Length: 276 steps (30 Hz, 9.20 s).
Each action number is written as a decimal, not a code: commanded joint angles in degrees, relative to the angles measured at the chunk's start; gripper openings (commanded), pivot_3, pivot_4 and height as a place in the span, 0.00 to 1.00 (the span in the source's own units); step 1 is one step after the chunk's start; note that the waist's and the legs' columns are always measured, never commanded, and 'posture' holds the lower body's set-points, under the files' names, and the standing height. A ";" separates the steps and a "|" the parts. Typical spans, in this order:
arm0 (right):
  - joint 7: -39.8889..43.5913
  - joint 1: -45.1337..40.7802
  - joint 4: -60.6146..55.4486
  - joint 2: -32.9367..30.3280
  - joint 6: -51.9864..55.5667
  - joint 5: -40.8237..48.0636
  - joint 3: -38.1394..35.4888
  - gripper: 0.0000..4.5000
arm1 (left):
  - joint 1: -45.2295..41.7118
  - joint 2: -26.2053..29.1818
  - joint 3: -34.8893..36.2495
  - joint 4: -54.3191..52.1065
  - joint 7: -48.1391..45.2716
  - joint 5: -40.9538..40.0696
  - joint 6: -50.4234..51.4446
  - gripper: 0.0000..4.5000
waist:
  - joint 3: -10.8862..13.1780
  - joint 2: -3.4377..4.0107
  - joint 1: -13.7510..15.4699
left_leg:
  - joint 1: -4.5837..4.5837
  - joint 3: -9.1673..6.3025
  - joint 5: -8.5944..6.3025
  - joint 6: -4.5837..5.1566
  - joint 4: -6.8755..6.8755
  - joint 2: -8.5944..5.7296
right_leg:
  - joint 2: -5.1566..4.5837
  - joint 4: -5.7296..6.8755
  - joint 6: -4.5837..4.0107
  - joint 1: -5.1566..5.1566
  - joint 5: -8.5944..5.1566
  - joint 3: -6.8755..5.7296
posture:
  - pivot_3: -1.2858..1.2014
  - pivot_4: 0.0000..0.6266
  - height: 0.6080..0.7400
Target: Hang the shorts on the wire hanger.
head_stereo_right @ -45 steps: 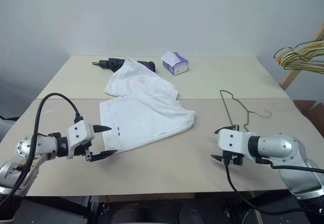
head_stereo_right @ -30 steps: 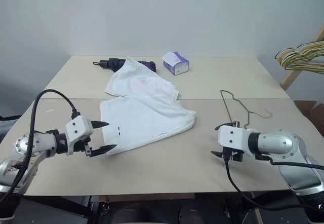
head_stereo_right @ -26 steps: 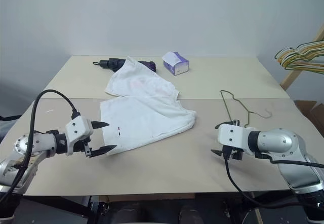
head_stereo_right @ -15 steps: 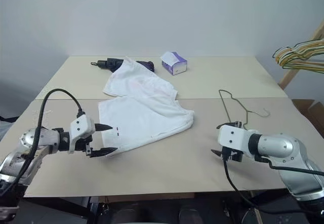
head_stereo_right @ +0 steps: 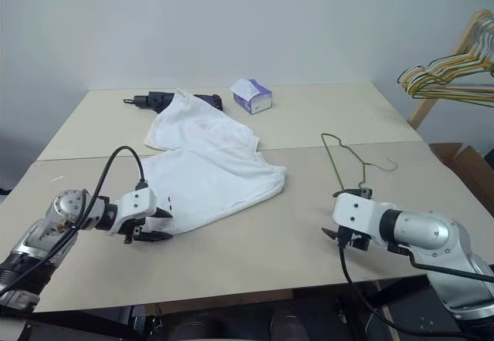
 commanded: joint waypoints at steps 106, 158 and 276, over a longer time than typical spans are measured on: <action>-19.48 -50.37 62.12 24.60 27.15 1.18 -3.64 1.00 | 3.49 -5.83 10.87 -27.94 5.26 -19.74 7.24 1.00 | -0.41 -0.05 -3.02 | 0.01 -0.02 0.00 0.00 -0.01 -0.04 | -0.02 0.38 -0.15 -0.08 -0.22 0.04 | 0.47 0.00 1.00; -22.93 -32.74 15.25 30.66 27.38 1.32 4.51 0.01 | -12.65 -40.74 29.58 -21.04 52.06 -51.86 47.35 1.00 | -0.45 0.08 -4.66 | -0.32 -1.32 -0.01 0.00 0.09 -0.09 | -0.13 0.14 0.23 0.02 -0.03 -0.13 | 0.47 0.00 1.00; 2.47 -42.70 18.61 26.37 42.91 46.50 -3.41 0.00 | -16.63 -21.80 22.28 -6.39 9.82 -40.60 29.06 0.99 | -0.39 0.13 -6.37 | -0.46 -1.35 0.00 -0.01 0.17 -0.20 | 0.01 -0.04 0.16 -0.04 0.02 -0.17 | 0.45 0.00 1.00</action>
